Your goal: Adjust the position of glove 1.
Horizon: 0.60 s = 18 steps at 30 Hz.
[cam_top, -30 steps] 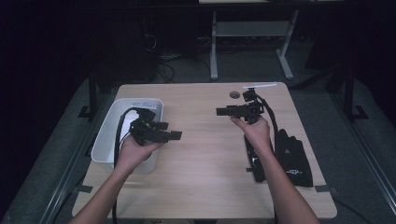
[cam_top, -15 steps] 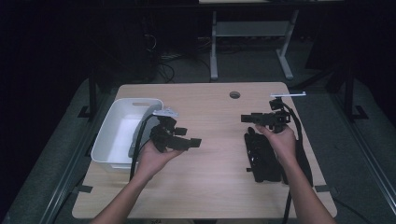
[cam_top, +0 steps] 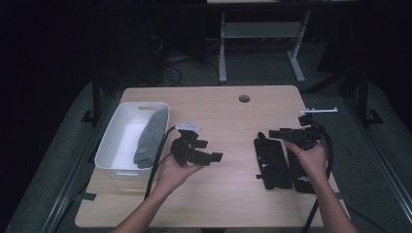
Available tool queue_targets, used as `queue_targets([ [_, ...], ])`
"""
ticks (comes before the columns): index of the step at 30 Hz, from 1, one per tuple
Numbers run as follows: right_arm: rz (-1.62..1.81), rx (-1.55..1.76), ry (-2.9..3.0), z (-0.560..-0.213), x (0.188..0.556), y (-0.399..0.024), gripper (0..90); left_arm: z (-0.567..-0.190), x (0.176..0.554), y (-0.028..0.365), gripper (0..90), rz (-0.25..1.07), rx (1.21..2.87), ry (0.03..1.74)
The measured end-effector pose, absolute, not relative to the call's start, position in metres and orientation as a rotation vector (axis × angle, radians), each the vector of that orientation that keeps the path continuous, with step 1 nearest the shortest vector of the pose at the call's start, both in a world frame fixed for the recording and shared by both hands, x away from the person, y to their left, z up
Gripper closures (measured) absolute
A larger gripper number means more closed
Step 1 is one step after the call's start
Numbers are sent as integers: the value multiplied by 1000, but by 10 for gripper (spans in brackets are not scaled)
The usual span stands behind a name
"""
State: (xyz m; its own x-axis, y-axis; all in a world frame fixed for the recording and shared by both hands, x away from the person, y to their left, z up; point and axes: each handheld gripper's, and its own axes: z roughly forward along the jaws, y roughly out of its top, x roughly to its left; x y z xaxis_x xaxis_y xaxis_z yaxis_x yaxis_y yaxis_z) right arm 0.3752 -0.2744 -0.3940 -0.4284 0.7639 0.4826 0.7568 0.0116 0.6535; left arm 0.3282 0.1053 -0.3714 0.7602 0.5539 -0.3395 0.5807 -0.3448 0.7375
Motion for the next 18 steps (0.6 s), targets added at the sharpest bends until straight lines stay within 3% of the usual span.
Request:
queue_targets([
  [18, 1279, 1778, 2193, -428, 344, -325, 327, -392, 320, 87, 173, -73, 2035, 831],
])
